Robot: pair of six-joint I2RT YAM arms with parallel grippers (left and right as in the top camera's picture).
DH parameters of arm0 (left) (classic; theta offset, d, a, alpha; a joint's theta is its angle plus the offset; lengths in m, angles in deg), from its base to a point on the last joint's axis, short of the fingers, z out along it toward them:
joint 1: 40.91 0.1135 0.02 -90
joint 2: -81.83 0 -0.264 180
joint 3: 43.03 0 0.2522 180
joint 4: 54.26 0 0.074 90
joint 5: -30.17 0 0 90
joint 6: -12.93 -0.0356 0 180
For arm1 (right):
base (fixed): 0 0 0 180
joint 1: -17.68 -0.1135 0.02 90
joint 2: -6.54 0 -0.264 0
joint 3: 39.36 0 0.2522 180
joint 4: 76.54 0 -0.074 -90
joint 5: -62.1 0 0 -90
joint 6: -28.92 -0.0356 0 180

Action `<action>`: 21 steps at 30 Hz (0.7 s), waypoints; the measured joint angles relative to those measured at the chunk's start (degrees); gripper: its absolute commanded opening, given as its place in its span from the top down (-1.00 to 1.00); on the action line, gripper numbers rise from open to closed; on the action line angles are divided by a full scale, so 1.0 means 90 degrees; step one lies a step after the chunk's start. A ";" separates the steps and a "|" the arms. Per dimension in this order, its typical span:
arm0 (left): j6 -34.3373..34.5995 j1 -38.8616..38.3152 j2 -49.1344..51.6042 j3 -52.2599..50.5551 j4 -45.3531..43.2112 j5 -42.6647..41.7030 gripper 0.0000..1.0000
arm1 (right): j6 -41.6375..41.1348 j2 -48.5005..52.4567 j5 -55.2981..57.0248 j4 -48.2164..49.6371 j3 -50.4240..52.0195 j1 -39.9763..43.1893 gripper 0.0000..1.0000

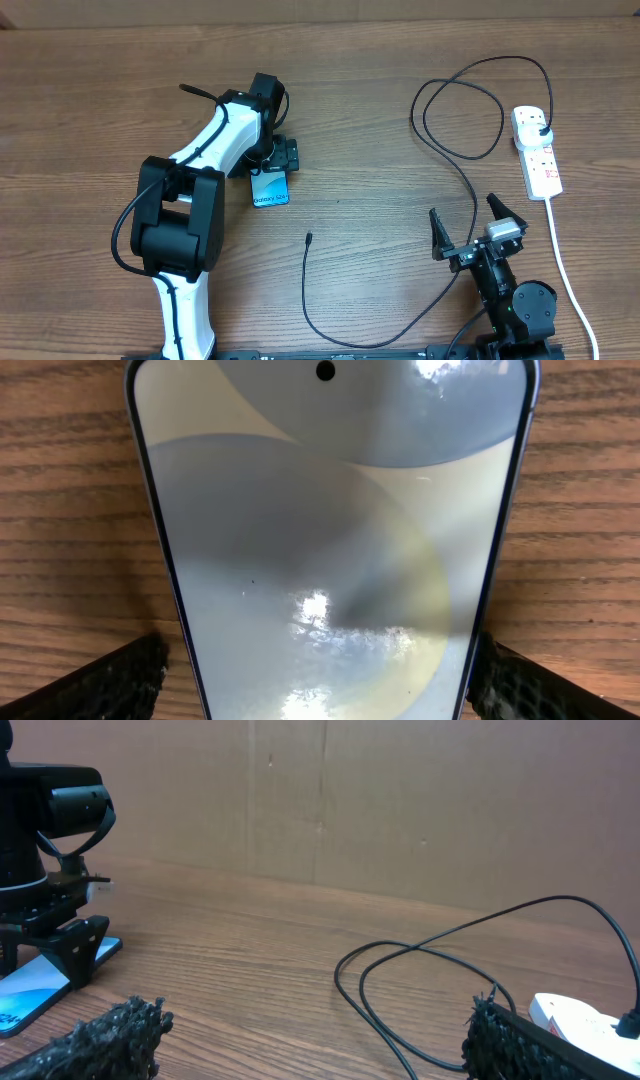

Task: Plug charger to phone and switch on socket
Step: 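Close the left gripper on the phone's top edge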

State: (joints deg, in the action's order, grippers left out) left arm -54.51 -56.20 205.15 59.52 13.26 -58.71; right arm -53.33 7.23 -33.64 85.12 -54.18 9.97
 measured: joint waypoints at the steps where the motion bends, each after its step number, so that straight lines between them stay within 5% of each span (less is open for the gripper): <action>1: 0.0000 0.0000 0.0000 0.0000 0.0000 0.0000 -0.99 | -0.0002 0.0000 0.0002 -0.0002 0.0000 0.0000 -1.00; 9: 0.0000 0.0000 0.0000 0.0000 0.0000 -0.0002 -0.91 | 0.0000 0.0000 0.0002 -0.0002 0.0000 0.0000 -1.00; 15: 0.0012 0.0000 -0.0005 -0.0005 0.0000 -0.0019 -0.51 | -0.0002 0.0000 0.0000 -0.0002 0.0000 0.0000 -1.00; 21: 0.0000 0.0000 -0.0019 -0.0012 0.0000 -0.0019 -0.66 | 0.0000 0.0000 0.0000 0.0000 0.0000 0.0002 -1.00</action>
State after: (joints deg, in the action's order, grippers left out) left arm -54.51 -56.20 204.98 59.41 13.26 -58.88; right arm -53.33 7.23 -33.64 85.12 -54.18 9.99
